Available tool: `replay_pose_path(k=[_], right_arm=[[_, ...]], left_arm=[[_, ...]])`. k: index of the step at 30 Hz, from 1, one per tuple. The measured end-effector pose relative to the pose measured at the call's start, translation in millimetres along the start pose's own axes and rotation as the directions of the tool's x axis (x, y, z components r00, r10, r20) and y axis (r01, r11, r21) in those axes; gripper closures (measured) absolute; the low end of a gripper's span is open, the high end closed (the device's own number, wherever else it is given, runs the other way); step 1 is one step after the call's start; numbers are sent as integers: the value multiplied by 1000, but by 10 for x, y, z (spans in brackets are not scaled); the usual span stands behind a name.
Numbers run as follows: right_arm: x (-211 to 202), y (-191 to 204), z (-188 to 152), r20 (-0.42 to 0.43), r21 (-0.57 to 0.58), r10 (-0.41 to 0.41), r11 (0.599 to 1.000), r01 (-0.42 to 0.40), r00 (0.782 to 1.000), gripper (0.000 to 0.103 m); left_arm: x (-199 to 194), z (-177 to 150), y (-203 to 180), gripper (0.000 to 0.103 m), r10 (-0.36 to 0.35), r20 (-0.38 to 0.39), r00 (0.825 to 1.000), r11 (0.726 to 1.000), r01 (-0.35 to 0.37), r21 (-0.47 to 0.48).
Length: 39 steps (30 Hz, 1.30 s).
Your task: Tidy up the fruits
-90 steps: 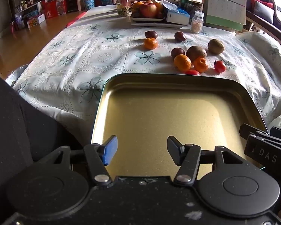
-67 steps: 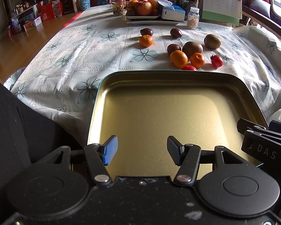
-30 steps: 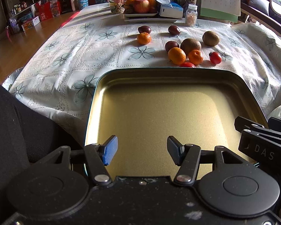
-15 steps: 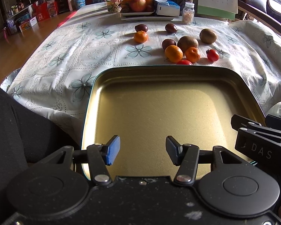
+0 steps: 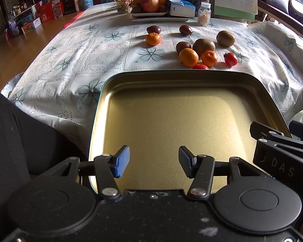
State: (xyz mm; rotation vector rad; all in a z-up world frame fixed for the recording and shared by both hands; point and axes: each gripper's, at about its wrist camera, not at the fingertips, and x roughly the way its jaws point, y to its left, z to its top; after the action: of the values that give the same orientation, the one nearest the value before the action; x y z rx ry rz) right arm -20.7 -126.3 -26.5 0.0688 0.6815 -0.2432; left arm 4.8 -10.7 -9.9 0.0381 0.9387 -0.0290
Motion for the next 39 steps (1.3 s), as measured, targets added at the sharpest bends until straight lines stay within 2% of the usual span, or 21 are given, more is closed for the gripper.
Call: replay_pose_path(k=[2,4,7,13,18,23,27,31,35,39], right_arm=[[-17,48,0,6,-33,-4,999,4,1000,34],[11,80,6,-26,-58,-1,998,0,1000,34],[81,113,6,-67,-85,-44,996,38,997,35],[85,75,34,-120,-79,-39,996,30,992,35],[92,19,79,-160,-71,-64,996,53,985,36],[154,12,106,-247,-63,-16,998,0,969,37],[223,36,114,-312,-80,14,996,-41,950,39],[285,45,142,-378,-82,50,993,-88,924,47],[338,47,232,-416,-92,66,989,-114,907,48],[358,45,432,-396,-116,83,983,-139,915,48]], left_arm=[[2,2,0,46,-1,-1,1000,1000,1,-1],[3,3,1,46,0,-1,1000,1000,0,0],[-2,3,9,46,-4,3,1000,1000,4,-5],[-31,9,42,49,2,1,1000,1000,-2,-27],[-18,40,59,49,-26,-45,999,999,24,-35],[17,59,70,50,-49,-117,992,998,44,-42],[51,92,96,50,-91,-192,977,996,86,-34],[27,180,125,52,-85,-208,974,996,84,-18],[6,348,143,53,-95,-214,972,995,98,3],[61,631,150,53,-119,-216,969,991,129,35]])
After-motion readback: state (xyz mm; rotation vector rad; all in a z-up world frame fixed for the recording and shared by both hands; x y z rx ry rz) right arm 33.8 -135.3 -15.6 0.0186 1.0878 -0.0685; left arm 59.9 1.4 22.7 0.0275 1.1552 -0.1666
